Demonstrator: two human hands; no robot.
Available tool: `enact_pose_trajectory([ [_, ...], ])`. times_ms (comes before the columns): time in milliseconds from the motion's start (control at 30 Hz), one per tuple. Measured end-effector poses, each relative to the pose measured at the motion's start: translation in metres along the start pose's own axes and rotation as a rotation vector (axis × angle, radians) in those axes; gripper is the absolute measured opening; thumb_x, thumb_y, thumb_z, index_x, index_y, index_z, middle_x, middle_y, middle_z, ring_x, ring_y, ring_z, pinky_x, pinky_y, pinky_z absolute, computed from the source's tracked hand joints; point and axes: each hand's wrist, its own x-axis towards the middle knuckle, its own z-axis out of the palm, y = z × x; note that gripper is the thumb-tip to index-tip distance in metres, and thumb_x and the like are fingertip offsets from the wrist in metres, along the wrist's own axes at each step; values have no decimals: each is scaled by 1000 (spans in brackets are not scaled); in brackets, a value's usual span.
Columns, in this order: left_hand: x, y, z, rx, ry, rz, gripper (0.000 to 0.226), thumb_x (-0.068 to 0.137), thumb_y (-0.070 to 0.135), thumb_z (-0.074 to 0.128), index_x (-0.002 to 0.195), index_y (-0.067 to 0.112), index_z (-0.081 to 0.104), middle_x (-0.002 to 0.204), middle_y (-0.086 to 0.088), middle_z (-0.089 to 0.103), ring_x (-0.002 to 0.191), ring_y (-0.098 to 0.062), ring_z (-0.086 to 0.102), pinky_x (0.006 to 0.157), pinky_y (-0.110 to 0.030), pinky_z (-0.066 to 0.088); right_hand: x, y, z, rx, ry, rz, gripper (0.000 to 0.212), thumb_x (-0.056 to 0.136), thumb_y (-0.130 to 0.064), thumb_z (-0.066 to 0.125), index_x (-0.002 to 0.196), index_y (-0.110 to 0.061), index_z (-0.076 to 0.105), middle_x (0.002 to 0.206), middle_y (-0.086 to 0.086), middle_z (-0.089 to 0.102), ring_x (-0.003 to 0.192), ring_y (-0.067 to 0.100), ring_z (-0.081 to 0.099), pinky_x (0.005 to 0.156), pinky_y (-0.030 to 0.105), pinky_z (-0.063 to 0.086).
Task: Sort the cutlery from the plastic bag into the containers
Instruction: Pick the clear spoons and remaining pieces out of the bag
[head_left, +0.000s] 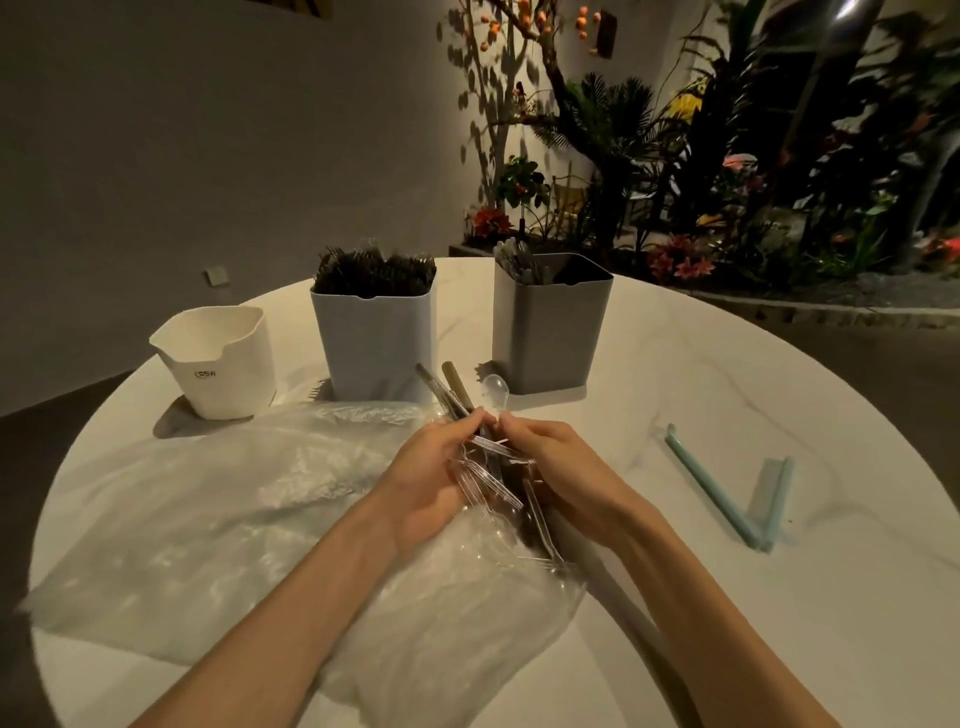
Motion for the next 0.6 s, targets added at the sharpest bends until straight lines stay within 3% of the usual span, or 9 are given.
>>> enact_pose_trajectory([
  [133,-3,4,1,-72,-10,25,18,103,18,51,111,5,60,90,-14,71,76,-23,72,67,-35,62,-3,-6,-5,-77,84,-87,41,107,-37,42,104,-15,77,94,-4,78,90,5,72,76,18,56],
  [200,-5,6,0,-129,-16,7,18,103,15,50,115,4,58,107,-19,73,91,-31,74,84,-44,62,-4,-8,-8,-229,157,-160,37,108,-32,42,97,-24,77,81,-17,75,80,-2,67,71,14,53],
  [267,-7,8,0,-138,-13,0,27,100,6,48,126,-1,55,120,-25,69,108,-38,70,99,-52,53,-3,-7,-11,-301,233,-198,32,110,-23,39,110,-26,71,76,-16,70,74,-2,63,68,13,50],
  [333,-9,8,-1,-136,7,2,39,97,-2,45,135,-3,52,123,-27,67,114,-40,67,103,-53,50,-4,-8,-9,-270,240,-186,30,110,-20,36,123,-22,63,84,-10,65,72,-6,62,64,11,47],
  [400,-8,7,-3,-147,13,-13,43,95,-6,40,136,-3,52,124,-27,67,115,-41,66,101,-50,50,-6,-12,-4,-237,216,-138,25,109,-28,40,119,-18,61,88,-11,61,72,-8,63,58,9,43],
  [467,-10,8,-3,-160,23,-19,45,94,-7,38,137,-3,51,124,-27,67,115,-40,66,102,-48,50,-9,-16,-3,-264,223,-95,31,100,-46,55,110,-18,63,87,-11,63,78,4,64,60,14,42],
  [600,-9,9,-3,-212,30,-21,47,95,-8,37,140,-2,47,125,-28,66,117,-42,65,107,-49,46,-21,-22,-23,-586,146,-6,41,74,-61,78,85,-21,71,89,-6,69,90,11,63,69,23,45],
])
